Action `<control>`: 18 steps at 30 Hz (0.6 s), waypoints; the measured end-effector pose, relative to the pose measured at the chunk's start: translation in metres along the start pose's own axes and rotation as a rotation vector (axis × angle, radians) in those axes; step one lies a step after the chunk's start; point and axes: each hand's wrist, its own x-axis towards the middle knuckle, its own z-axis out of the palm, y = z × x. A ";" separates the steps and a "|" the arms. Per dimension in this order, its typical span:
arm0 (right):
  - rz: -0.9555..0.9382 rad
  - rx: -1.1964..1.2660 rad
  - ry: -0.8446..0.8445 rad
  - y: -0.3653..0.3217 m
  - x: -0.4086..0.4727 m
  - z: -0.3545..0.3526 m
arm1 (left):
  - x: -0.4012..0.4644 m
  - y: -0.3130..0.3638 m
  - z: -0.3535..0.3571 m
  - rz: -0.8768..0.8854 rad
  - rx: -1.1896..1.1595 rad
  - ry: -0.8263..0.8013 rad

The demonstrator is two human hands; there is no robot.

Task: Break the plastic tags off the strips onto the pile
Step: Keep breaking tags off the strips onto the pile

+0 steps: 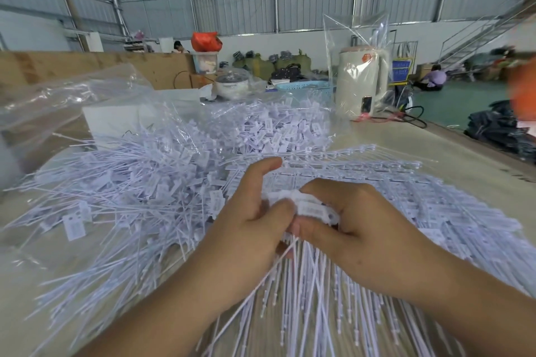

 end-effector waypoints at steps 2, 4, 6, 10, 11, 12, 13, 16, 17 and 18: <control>0.004 0.052 0.011 0.002 0.000 -0.002 | 0.003 0.003 -0.001 -0.134 -0.290 -0.044; -0.003 0.080 0.018 0.003 0.000 -0.004 | 0.005 0.004 -0.003 -0.235 -0.499 -0.102; -0.007 0.087 0.020 0.004 0.000 -0.004 | 0.005 0.003 -0.004 -0.288 -0.597 -0.155; 0.024 0.069 -0.022 0.005 0.000 -0.003 | 0.003 0.001 0.005 -0.298 -0.578 -0.225; 0.032 0.064 -0.038 0.004 0.000 -0.003 | 0.003 0.001 0.008 -0.286 -0.545 -0.235; 0.034 0.075 -0.059 0.003 -0.001 -0.003 | 0.002 0.000 0.010 -0.261 -0.496 -0.237; 0.026 0.102 -0.080 0.002 -0.001 -0.003 | 0.001 0.000 0.012 -0.234 -0.441 -0.228; 0.021 0.122 -0.109 0.001 0.000 -0.002 | -0.003 0.000 0.012 -0.191 -0.366 -0.194; 0.037 0.118 -0.106 0.002 0.000 -0.002 | -0.004 0.001 0.012 -0.197 -0.376 -0.182; 0.049 0.115 -0.103 0.003 0.000 -0.002 | -0.004 0.001 0.012 -0.205 -0.403 -0.167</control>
